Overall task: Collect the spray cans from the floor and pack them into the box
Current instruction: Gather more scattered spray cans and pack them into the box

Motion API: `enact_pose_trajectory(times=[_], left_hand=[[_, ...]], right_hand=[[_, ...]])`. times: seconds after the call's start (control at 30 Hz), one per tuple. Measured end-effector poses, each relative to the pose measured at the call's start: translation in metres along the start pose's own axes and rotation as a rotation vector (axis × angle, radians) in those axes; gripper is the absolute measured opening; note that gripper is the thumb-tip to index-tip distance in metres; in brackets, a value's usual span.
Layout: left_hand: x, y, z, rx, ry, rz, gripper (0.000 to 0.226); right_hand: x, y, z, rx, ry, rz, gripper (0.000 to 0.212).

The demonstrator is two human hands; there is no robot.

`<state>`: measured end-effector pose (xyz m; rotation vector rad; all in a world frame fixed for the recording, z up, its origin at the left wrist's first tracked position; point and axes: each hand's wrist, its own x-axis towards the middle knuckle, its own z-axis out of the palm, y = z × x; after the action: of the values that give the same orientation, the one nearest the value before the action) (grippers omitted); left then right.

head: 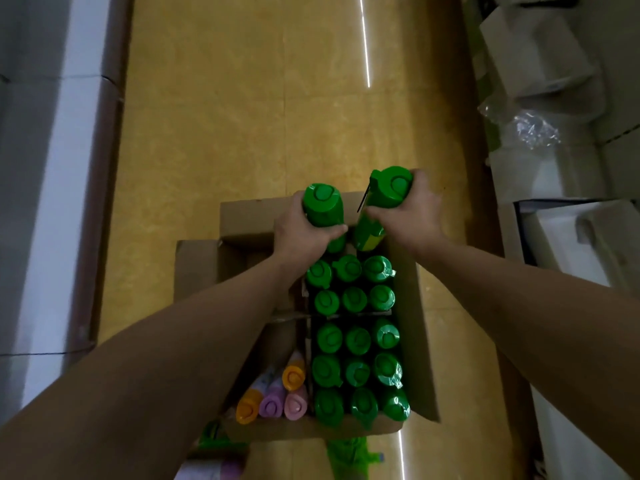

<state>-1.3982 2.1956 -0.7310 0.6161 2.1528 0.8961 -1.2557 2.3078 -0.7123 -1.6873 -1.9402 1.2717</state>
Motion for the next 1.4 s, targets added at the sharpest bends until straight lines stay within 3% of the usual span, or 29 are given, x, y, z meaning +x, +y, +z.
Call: enact_pose_trajectory(times=[0.3, 0.5, 0.63, 0.73, 0.8, 0.9, 1.07, 1.17, 1.33, 1.4], left_hand=[[0.047, -0.058, 0.064, 0.053, -0.172, -0.007, 0.084], [0.069, -0.086, 0.098, 0.236, -0.279, 0.033, 0.088], [0.088, -0.097, 0.103, 0.163, -0.404, -0.076, 0.086], [0.097, -0.095, 0.095, 0.145, -0.532, -0.136, 0.07], [0.095, -0.095, 0.095, 0.143, -0.58, -0.182, 0.077], [0.096, -0.105, 0.103, 0.129, -0.564, -0.191, 0.089], [0.088, -0.094, 0.099, 0.229, -0.501, -0.141, 0.067], [0.082, -0.092, 0.102, 0.321, -0.511, -0.094, 0.077], [0.077, -0.089, 0.095, 0.383, -0.525, -0.074, 0.098], [0.075, -0.091, 0.09, 0.353, -0.516, -0.072, 0.096]], right_hand=[[0.03, 0.079, 0.052, -0.075, -0.038, 0.018, 0.072], [0.04, 0.123, 0.075, -0.265, -0.075, 0.081, 0.075], [0.041, 0.14, 0.086, -0.358, -0.131, 0.114, 0.065], [0.041, 0.141, 0.095, -0.39, -0.13, 0.109, 0.062], [0.042, 0.138, 0.098, -0.433, -0.124, 0.109, 0.056], [0.041, 0.135, 0.1, -0.467, -0.108, 0.119, 0.053], [0.038, 0.129, 0.098, -0.453, -0.083, 0.115, 0.052], [0.037, 0.128, 0.096, -0.453, -0.094, 0.124, 0.053], [0.026, 0.117, 0.098, -0.5, -0.124, 0.116, 0.075], [0.019, 0.111, 0.098, -0.519, -0.124, 0.092, 0.083]])
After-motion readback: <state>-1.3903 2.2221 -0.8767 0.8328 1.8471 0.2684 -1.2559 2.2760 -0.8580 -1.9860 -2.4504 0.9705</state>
